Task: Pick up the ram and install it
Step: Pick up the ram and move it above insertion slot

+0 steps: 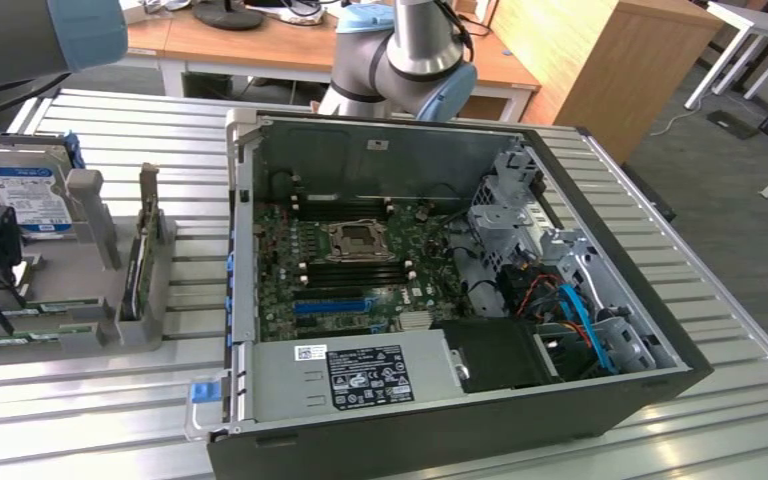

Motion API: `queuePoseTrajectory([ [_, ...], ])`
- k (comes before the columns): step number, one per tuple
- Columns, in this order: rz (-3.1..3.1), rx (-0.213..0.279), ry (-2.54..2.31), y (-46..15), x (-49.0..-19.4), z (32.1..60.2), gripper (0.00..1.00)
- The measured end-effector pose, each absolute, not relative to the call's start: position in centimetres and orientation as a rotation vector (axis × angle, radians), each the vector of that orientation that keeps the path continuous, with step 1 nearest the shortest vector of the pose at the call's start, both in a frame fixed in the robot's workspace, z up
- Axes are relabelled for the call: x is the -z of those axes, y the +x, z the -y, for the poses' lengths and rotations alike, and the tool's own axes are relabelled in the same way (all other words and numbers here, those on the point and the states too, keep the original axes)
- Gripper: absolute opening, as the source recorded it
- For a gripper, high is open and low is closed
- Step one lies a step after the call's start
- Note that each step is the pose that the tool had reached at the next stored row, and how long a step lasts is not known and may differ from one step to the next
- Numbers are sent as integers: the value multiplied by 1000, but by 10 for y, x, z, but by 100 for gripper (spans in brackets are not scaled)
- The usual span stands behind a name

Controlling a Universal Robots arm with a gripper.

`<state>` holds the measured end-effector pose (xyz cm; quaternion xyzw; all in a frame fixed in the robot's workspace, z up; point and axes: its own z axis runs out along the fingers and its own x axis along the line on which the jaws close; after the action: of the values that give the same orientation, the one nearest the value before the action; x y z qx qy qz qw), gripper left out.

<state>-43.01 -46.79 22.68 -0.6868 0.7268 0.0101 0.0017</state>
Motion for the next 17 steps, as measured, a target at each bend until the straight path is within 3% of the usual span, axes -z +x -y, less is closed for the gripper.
queuePoseTrajectory([
  [17,-2276,-23,-2151,-430,-213,468,36],
])
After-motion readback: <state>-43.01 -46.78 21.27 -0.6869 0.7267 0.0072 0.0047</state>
